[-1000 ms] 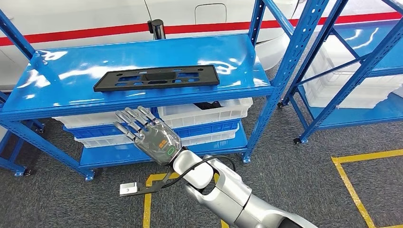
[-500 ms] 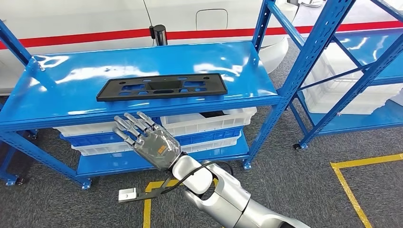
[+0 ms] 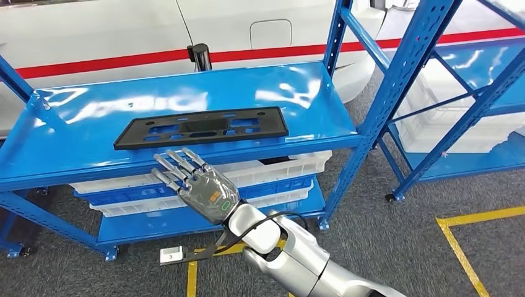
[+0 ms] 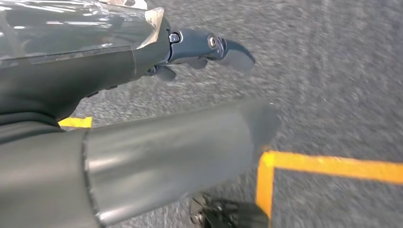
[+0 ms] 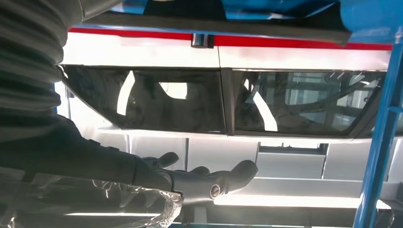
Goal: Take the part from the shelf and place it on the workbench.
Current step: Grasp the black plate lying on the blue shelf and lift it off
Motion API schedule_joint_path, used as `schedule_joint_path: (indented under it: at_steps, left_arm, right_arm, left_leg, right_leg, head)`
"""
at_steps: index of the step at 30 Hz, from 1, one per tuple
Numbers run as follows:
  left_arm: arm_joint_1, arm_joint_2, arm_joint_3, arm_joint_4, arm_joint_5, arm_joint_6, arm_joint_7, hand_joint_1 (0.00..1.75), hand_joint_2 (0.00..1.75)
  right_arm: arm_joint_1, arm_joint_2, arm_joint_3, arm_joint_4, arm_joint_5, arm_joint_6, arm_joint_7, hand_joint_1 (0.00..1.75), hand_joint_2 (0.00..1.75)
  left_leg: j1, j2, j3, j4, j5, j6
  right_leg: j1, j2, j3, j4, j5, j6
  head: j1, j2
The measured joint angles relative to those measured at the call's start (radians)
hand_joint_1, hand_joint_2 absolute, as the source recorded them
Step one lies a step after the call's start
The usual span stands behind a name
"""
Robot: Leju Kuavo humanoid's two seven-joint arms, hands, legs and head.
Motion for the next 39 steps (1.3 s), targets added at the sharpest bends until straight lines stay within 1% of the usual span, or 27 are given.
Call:
schedule_joint_path:
  at_steps: [2,3,4,5,7,8,9,11,13,14,15,18,19,20,22,23,24,27,28,30,32,34,35,36,37,38,39]
  left_arm:
    - [-0.002,-0.003,0.000,0.001,0.000,0.000,0.000,0.00,0.00]
    - [-0.002,-0.003,0.000,0.001,0.001,-0.002,0.000,0.00,0.00]
    - [-0.001,-0.003,0.000,0.001,0.003,-0.003,-0.001,0.00,0.00]
    - [-0.001,-0.003,0.000,0.001,0.005,-0.004,-0.001,0.00,0.00]
    - [0.000,-0.004,0.000,0.001,0.007,-0.006,-0.003,0.00,0.00]
    - [-0.001,-0.005,0.000,0.002,0.007,-0.008,-0.006,0.00,0.00]
    - [-0.001,-0.006,0.000,0.002,0.007,-0.010,-0.010,0.00,0.00]
    - [0.001,-0.008,0.000,0.002,0.008,-0.014,-0.019,0.00,0.00]
    - [0.003,-0.011,0.000,0.002,0.007,-0.018,-0.026,0.00,0.00]
    - [0.004,-0.013,0.000,0.002,0.007,-0.020,-0.029,0.00,0.00]
    - [0.003,-0.014,0.000,0.002,0.006,-0.022,-0.030,0.00,0.00]
    - [-0.001,-0.016,0.000,0.002,0.004,-0.025,-0.023,0.00,0.00]
    - [-0.002,-0.018,0.000,0.002,0.003,-0.025,-0.018,0.00,0.00]
    - [-0.002,-0.019,0.000,0.002,0.002,-0.025,-0.014,0.00,0.00]
    - [-0.004,-0.023,0.000,0.002,0.000,-0.025,-0.010,0.00,0.00]
    - [-0.005,-0.024,0.000,0.002,-0.001,-0.025,-0.010,0.00,0.00]
    - [-0.007,-0.024,0.000,0.002,-0.001,-0.025,-0.009,0.00,0.00]
    - [-0.011,-0.024,0.000,0.002,-0.002,-0.026,-0.010,0.00,0.00]
    - [-0.012,-0.023,0.000,0.002,-0.002,-0.027,-0.012,0.00,0.00]
    - [-0.015,-0.023,0.000,0.002,-0.001,-0.028,-0.016,0.00,0.00]
    - [-0.016,-0.023,-0.001,0.002,0.001,-0.028,-0.018,0.00,0.00]
    - [-0.014,-0.022,-0.001,0.002,0.002,-0.028,-0.019,0.00,0.00]
    - [-0.013,-0.022,0.000,0.002,0.003,-0.028,-0.019,0.00,0.00]
    - [-0.013,-0.021,0.000,0.002,0.004,-0.028,-0.019,0.00,0.00]
    - [-0.013,-0.021,0.000,0.002,0.005,-0.028,-0.019,0.00,0.00]
    - [-0.013,-0.020,0.000,0.002,0.006,-0.028,-0.019,0.00,0.00]
    - [-0.014,-0.019,0.000,0.002,0.006,-0.028,-0.019,0.00,0.00]
  right_arm:
    - [-0.003,0.002,0.000,0.003,0.000,0.000,0.000,0.00,1.75]
    - [-0.003,0.002,0.000,0.005,-0.001,0.000,0.000,0.00,1.75]
    - [-0.001,0.002,0.001,0.008,-0.001,0.000,0.000,0.00,1.75]
    - [0.000,0.002,0.001,0.010,-0.001,-0.001,-0.001,0.00,1.75]
    - [0.001,0.002,0.001,0.016,-0.002,-0.005,-0.002,0.00,1.75]
    - [0.000,0.002,0.001,0.019,-0.001,-0.008,-0.002,0.00,1.75]
    - [-0.001,0.003,0.001,0.022,-0.001,-0.012,-0.002,0.00,1.75]
    - [-0.002,0.005,0.002,0.030,-0.001,-0.020,0.000,0.00,1.75]
    - [-0.004,0.007,0.002,0.038,0.000,-0.025,0.004,0.00,1.75]
    - [-0.007,0.008,0.001,0.042,0.000,-0.028,0.007,0.00,1.75]
    - [-0.009,0.008,0.001,0.046,0.000,-0.030,0.009,0.00,1.75]
    - [-0.011,0.004,-0.001,0.060,0.000,-0.034,0.015,0.00,1.75]
    - [-0.010,0.002,-0.001,0.065,0.000,-0.034,0.016,0.00,1.75]
    - [-0.010,0.001,-0.002,0.069,0.000,-0.034,0.016,0.00,1.75]
    - [-0.010,-0.001,-0.003,0.075,0.000,-0.034,0.016,0.00,1.75]
    - [-0.010,-0.001,-0.003,0.077,0.000,-0.035,0.017,0.00,1.75]
    - [-0.010,-0.001,-0.003,0.079,0.000,-0.035,0.017,0.00,1.75]
    - [-0.012,0.000,-0.004,0.083,0.000,-0.036,0.019,0.00,1.75]
    - [-0.012,0.001,-0.004,0.084,0.001,-0.036,0.019,0.00,1.75]
    - [-0.014,0.004,-0.005,0.085,0.004,-0.036,0.020,0.00,1.75]
    - [-0.016,0.006,-0.006,0.087,0.006,-0.036,0.020,0.00,1.75]
    - [-0.014,0.007,-0.006,0.091,0.007,-0.036,0.020,0.00,1.75]
    - [-0.013,0.007,-0.006,0.092,0.007,-0.036,0.020,0.00,1.75]
    - [-0.012,0.007,-0.006,0.093,0.008,-0.036,0.020,0.00,1.75]
    - [-0.012,0.007,-0.006,0.094,0.008,-0.036,0.020,0.00,1.75]
    - [-0.012,0.008,-0.006,0.094,0.009,-0.036,0.020,0.00,1.75]
    - [-0.013,0.008,-0.006,0.094,0.009,-0.036,0.020,0.00,1.75]
  left_leg:
    - [0.005,-0.001,-0.072,0.108,-0.051,-0.011]
    - [0.008,-0.001,-0.103,0.141,-0.060,-0.016]
    - [0.011,0.000,-0.117,0.141,-0.047,-0.020]
    - [0.014,0.000,-0.113,0.105,-0.014,-0.023]
    - [0.019,0.001,-0.068,-0.024,0.070,-0.023]
    - [0.017,0.002,-0.049,-0.074,0.080,-0.019]
    - [0.014,0.003,-0.037,-0.101,0.077,-0.013]
    - [0.007,0.002,-0.030,-0.114,0.059,0.007]
    - [0.008,0.001,-0.008,-0.121,0.077,0.026]
    - [0.009,0.001,0.004,-0.122,0.081,0.032]
    - [0.009,0.002,0.013,-0.123,0.080,0.036]
    - [0.005,0.001,0.021,-0.123,0.069,0.042]
    - [0.004,-0.001,0.025,-0.122,0.064,0.042]
    - [0.004,-0.002,0.032,-0.122,0.058,0.041]
    - [0.004,-0.005,0.049,-0.122,0.043,0.035]
    - [0.003,-0.006,0.059,-0.122,0.035,0.030]
    - [0.002,-0.006,0.064,-0.123,0.027,0.024]
    - [0.001,-0.002,0.079,-0.116,0.016,0.005]
    - [0.003,-0.001,0.078,-0.101,0.016,0.002]
    - [0.007,0.000,0.037,-0.024,0.006,-0.006]
    - [0.009,0.000,-0.047,0.093,-0.035,-0.014]
    - [0.010,0.000,-0.115,0.156,-0.065,-0.019]
    - [0.010,0.000,-0.128,0.142,-0.049,-0.019]
    - [0.010,0.000,-0.120,0.093,-0.009,-0.016]
    - [0.010,0.000,-0.099,0.023,0.044,-0.011]
    - [0.007,0.002,-0.080,-0.036,0.076,-0.007]
    - [0.003,0.003,-0.065,-0.078,0.088,-0.001]
  right_leg:
    - [0.001,0.001,0.005,0.001,-0.007,-0.005]
    - [0.002,0.002,0.007,0.001,-0.011,-0.004]
    - [0.002,0.005,0.011,0.001,-0.015,-0.003]
    - [0.001,0.006,0.017,0.002,-0.020,0.001]
    - [0.000,0.008,0.033,0.001,-0.032,0.009]
    - [0.001,0.009,0.039,0.000,-0.037,0.014]
    - [0.002,0.009,0.042,-0.002,-0.041,0.020]
    - [0.007,0.009,0.048,0.004,-0.043,0.036]
    - [0.009,0.008,0.050,0.026,-0.052,0.049]
    - [0.009,0.007,0.039,0.053,-0.065,0.049]
    - [0.008,0.006,0.015,0.097,-0.083,0.048]
    - [0.005,0.006,-0.103,0.270,-0.136,0.044]
    - [0.005,0.006,-0.127,0.286,-0.136,0.048]
    - [0.005,0.006,-0.131,0.264,-0.117,0.056]
    - [0.004,0.002,-0.092,0.133,-0.038,0.070]
    - [0.005,-0.001,-0.074,0.075,-0.011,0.070]
    - [0.007,-0.005,-0.058,0.037,0.002,0.062]
    - [0.009,-0.007,-0.039,0.023,-0.001,0.028]
    - [0.004,-0.005,-0.031,0.020,0.004,0.022]
    - [-0.001,-0.002,-0.011,0.017,-0.001,0.010]
    - [0.000,-0.002,-0.003,0.016,-0.011,-0.001]
    - [0.002,0.001,0.006,0.016,-0.023,-0.004]
    - [0.003,0.003,0.013,0.016,-0.029,-0.003]
    - [0.003,0.005,0.021,0.016,-0.035,-0.001]
    - [0.003,0.005,0.028,0.016,-0.041,0.002]
    - [0.004,0.006,0.036,0.015,-0.048,0.005]
    - [0.005,0.006,0.042,0.013,-0.054,0.010]
  head:
    - [-0.002,0.000]
    - [-0.002,0.000]
    - [-0.002,0.000]
    - [-0.002,0.000]
    - [-0.002,0.000]
    - [-0.002,0.000]
    - [-0.002,0.000]
    - [-0.002,0.000]
    - [-0.001,0.000]
    - [0.001,0.000]
    - [0.002,0.000]
    - [0.003,0.000]
    - [0.003,0.000]
    - [0.003,0.000]
    - [0.003,0.000]
    - [0.003,0.000]
    - [0.003,0.000]
    - [0.003,0.000]
    - [0.002,0.000]
    - [-0.001,0.000]
    - [-0.002,0.000]
    - [-0.002,0.000]
    - [-0.002,0.000]
    - [-0.002,0.000]
    - [-0.002,0.000]
    - [-0.002,0.000]
    - [-0.002,0.000]
